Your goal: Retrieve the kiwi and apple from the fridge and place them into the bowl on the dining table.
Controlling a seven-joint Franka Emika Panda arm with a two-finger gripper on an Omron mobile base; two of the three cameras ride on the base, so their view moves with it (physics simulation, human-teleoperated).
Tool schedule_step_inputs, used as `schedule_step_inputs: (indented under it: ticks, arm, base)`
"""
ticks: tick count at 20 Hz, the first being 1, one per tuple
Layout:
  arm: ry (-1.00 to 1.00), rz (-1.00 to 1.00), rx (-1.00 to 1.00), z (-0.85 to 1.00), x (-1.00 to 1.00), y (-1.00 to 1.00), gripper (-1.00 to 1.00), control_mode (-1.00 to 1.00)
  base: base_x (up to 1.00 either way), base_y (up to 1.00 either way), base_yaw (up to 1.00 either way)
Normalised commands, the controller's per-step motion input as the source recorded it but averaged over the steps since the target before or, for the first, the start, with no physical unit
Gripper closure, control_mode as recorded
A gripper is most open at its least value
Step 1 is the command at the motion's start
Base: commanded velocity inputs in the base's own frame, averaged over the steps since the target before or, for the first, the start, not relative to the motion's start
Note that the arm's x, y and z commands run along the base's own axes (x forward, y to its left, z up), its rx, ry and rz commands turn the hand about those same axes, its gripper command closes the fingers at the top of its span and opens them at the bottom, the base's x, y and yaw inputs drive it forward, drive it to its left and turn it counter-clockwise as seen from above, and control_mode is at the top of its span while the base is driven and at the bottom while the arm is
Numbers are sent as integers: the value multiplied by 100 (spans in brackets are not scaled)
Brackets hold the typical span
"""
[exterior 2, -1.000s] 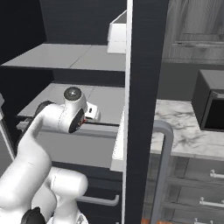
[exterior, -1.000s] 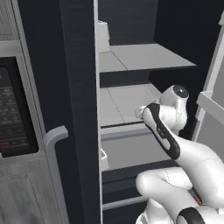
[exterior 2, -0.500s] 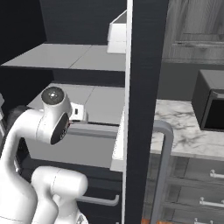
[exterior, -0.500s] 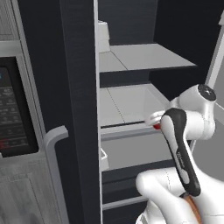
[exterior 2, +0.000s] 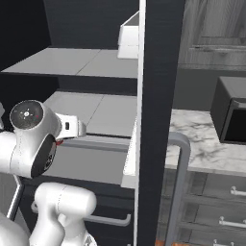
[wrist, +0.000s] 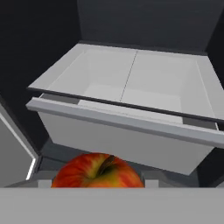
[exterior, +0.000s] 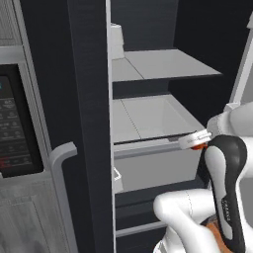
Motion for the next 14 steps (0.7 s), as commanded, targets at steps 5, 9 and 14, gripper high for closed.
schedule_step_inputs:
  ticks: [5, 9, 14]
  arm:
    - [-15, 0, 0, 24, -66, 0, 100, -100]
    - [-9, 0, 0, 10, -64, 0, 100, -100]
    - [0, 0, 0, 0, 0, 0, 100, 100]
  base:
    - [0, 0, 0]
    - [0, 0, 0]
    - [-66, 0, 0]
